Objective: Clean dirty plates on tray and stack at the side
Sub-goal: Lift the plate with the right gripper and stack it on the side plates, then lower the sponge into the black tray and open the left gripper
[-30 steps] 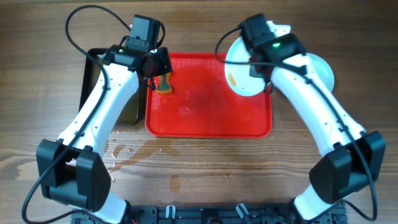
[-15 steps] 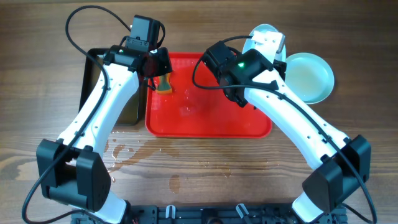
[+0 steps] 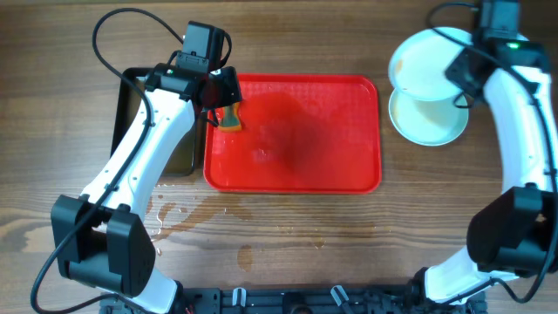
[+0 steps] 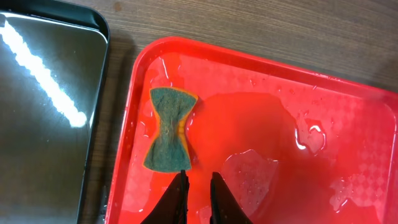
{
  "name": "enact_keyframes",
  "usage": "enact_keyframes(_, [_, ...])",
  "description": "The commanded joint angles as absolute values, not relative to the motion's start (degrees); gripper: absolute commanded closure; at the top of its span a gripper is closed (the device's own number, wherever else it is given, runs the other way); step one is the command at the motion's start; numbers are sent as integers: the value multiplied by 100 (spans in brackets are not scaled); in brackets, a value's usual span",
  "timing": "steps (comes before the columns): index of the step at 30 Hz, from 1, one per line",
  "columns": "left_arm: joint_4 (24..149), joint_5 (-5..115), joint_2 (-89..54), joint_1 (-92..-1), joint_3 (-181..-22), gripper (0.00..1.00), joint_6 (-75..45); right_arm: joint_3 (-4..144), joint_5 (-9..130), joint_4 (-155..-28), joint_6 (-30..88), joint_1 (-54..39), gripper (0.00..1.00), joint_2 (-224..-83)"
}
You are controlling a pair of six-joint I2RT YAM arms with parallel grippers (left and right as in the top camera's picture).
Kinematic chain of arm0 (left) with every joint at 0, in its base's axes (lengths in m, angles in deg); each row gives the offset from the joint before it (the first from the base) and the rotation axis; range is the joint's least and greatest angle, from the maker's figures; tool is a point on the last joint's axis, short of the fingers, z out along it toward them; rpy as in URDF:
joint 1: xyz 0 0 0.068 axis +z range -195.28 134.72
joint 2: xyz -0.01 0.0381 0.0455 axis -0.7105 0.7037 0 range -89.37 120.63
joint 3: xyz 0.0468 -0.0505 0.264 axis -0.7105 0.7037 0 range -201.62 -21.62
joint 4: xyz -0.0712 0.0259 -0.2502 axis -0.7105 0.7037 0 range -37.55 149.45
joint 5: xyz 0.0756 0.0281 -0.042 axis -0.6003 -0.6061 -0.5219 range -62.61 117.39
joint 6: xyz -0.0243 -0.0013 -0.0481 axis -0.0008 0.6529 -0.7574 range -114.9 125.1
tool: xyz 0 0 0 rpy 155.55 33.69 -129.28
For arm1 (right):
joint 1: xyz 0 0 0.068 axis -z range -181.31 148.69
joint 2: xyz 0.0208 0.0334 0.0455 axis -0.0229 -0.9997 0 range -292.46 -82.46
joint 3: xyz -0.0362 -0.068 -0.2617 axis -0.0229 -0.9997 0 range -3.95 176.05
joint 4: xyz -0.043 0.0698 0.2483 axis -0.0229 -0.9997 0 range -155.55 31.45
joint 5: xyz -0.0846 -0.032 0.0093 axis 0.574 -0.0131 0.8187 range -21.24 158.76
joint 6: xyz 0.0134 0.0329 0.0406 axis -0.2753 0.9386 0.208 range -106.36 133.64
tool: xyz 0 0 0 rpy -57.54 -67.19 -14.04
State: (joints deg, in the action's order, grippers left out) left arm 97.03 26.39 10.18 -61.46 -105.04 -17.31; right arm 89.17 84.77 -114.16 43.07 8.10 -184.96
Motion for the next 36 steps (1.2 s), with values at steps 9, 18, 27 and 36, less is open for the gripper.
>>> enact_keyframes(9, [9512, 2757, 1083, -6162, -10432, 90, -1788, 8928, 8147, -11713, 3922, 1234, 95, -19960])
enact_keyframes(18, [9228, 2753, 1236, -6162, -10368, 90, -1764, 9290, 6097, -11910, 2917, 884, 47, -19103])
enact_keyframes(27, [9014, 2633, 2379, -6162, -10368, 75, -1768, 9280, 5930, -11001, 2906, -539, 13, -18891])
enact_keyframes(36, [8524, 2604, 3424, -6162, -10368, 40, -2111, 9269, 5930, -11086, 2858, -595, 12, -18896])
